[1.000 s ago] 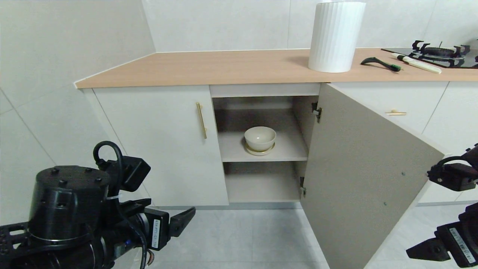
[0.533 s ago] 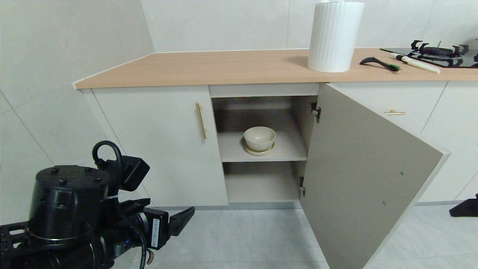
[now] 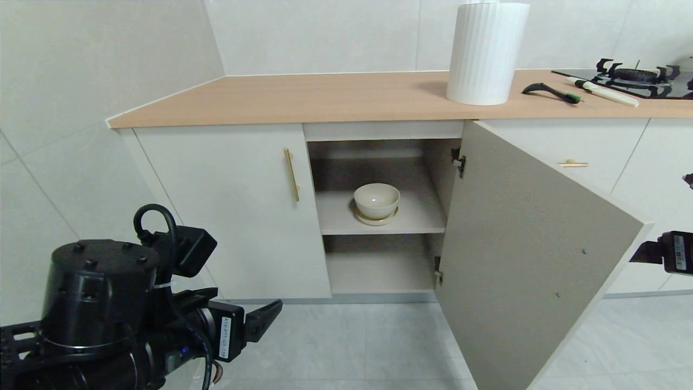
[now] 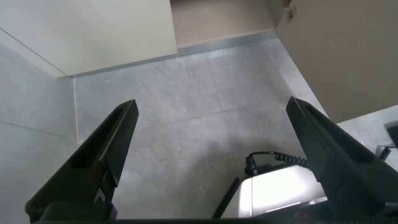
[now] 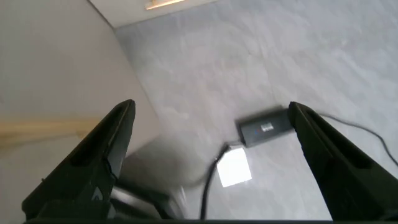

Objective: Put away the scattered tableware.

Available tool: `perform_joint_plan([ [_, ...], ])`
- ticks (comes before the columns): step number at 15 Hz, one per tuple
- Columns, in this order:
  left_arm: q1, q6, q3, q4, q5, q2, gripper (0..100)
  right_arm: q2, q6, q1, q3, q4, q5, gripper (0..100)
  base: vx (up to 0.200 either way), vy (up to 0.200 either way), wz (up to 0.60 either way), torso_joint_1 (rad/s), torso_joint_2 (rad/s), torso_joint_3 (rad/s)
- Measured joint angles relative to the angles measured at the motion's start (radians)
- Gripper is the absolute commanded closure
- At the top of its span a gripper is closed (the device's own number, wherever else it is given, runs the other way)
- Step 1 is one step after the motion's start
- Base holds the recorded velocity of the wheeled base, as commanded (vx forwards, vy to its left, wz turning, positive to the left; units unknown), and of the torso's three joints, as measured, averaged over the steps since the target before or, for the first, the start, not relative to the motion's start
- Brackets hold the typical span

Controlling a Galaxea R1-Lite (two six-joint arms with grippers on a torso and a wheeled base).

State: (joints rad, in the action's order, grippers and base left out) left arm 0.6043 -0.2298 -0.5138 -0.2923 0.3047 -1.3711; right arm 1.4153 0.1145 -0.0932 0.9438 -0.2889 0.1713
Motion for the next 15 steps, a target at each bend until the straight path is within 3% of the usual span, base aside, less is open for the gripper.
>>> perform_joint_plan([
  [11, 0.000, 0.000, -0.004, 0.000, 0.000, 0.002, 0, 0.046, 0.149, 0.283, -0.058, 0.016, -0.016, 0, 0.000, 0.000, 0.00, 0.000, 0.00, 0.000],
  [15, -0.001, -0.001, -0.010, -0.002, 0.000, 0.004, 0, 0.062, 0.175, 0.400, -0.084, 0.096, -0.029, 0, 0.000, 0.000, 0.00, 0.000, 0.00, 0.000],
])
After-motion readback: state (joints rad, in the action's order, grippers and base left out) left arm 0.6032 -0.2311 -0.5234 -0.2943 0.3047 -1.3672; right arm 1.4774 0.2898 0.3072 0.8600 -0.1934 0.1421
